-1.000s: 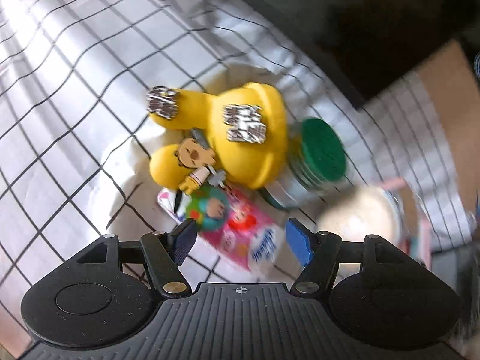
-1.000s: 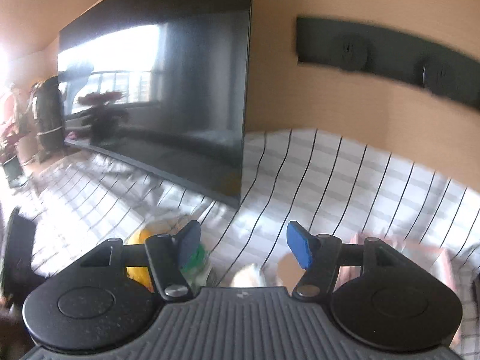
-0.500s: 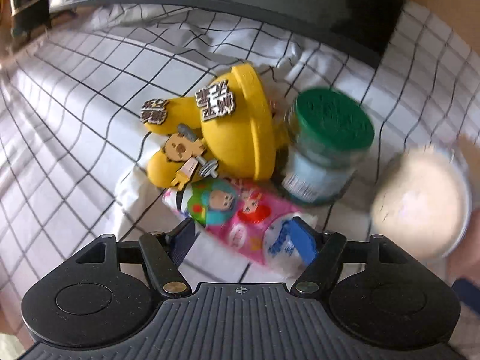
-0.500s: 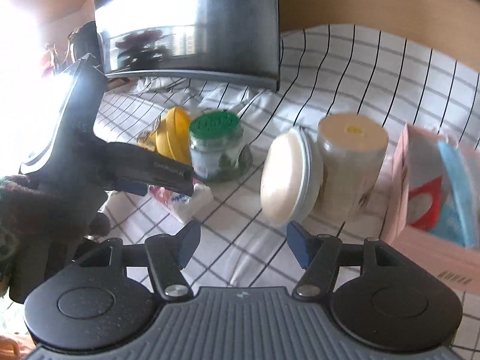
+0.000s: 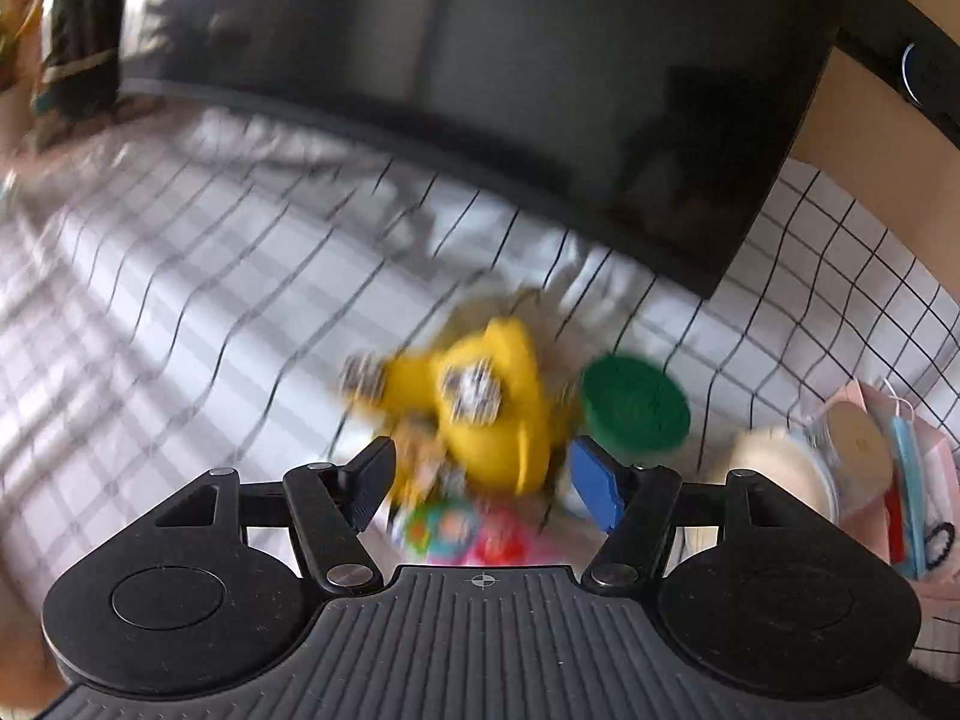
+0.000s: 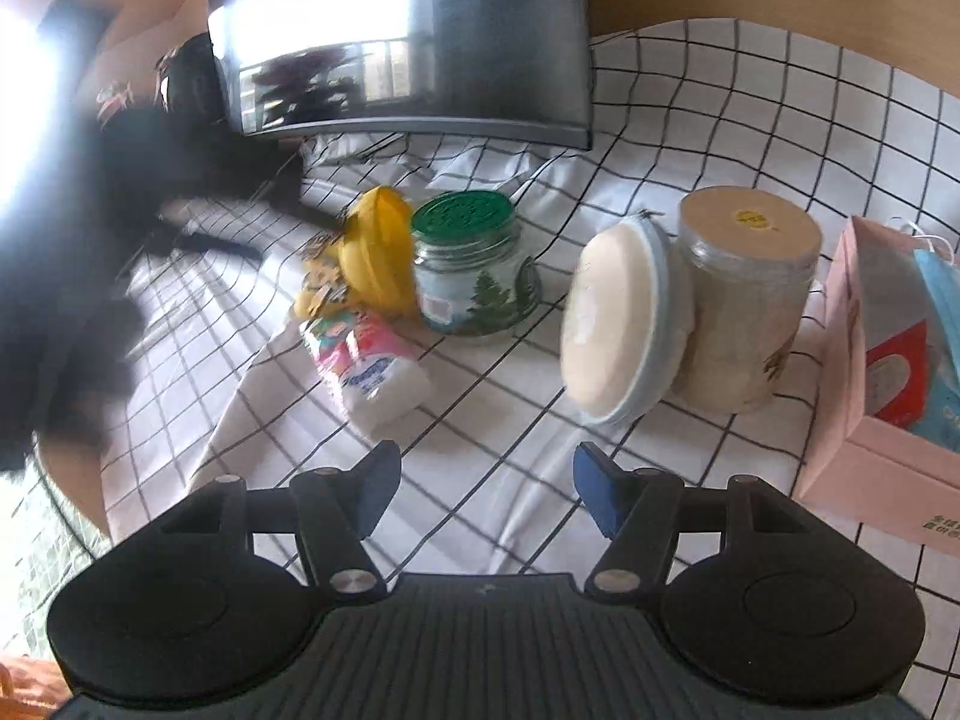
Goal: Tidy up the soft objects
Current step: 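Lower the left gripper onto the yellow toy while the right gripper approaches the pink tissue pack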
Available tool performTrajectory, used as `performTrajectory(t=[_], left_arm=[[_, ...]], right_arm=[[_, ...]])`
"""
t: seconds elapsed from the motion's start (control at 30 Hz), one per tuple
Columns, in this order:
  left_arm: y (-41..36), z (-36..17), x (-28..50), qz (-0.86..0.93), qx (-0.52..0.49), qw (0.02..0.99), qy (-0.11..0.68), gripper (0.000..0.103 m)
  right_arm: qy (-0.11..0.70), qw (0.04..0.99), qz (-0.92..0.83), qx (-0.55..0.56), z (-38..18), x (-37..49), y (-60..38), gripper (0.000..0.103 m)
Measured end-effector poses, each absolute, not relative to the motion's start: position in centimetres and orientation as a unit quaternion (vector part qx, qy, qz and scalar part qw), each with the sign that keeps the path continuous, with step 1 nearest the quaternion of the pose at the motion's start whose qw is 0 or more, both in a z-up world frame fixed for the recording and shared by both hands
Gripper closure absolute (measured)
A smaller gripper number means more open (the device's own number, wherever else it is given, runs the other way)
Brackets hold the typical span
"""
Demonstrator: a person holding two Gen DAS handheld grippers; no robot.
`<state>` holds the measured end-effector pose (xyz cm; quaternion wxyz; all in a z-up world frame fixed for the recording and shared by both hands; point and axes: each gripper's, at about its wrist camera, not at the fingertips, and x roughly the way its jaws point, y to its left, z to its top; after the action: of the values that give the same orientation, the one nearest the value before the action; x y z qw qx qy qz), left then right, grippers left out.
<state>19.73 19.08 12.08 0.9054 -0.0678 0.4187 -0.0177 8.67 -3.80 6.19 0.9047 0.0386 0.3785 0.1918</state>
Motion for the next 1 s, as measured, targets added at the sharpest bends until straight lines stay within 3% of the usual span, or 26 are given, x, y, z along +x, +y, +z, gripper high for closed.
performTrajectory(t=[0.13, 0.33, 0.47, 0.63, 0.7, 1.0], left_arm=[[18.6, 11.5, 23.7, -0.008, -0.02, 0.901, 0.434, 0.034], [19.4, 9.7, 26.9, -0.024, -0.049, 0.871, 0.489, 0.029], [18.6, 10.7, 27.7, -0.037, -0.046, 0.872, 0.486, 0.039], [17.3, 10.2, 29.1, -0.023, 0.01, 0.861, 0.508, 0.039], [17.9, 9.4, 29.2, -0.017, 0.011, 0.854, 0.52, 0.033], [18.2, 8.1, 28.6, -0.04, 0.023, 0.856, 0.515, 0.033]], right_arm=[[0.386, 0.901, 0.195, 0.025, 6.0, 8.0, -3.1, 0.039], [0.4, 0.898, 0.18, 0.025, 5.5, 7.4, -3.3, 0.039], [0.416, 0.894, 0.16, 0.04, 4.7, 7.8, -3.9, 0.039], [0.42, 0.893, 0.156, 0.047, 4.4, 8.1, -4.0, 0.039], [0.419, 0.893, 0.157, 0.047, 4.3, 8.2, -4.0, 0.039], [0.42, 0.891, 0.164, 0.051, 3.9, 9.0, -3.9, 0.039]])
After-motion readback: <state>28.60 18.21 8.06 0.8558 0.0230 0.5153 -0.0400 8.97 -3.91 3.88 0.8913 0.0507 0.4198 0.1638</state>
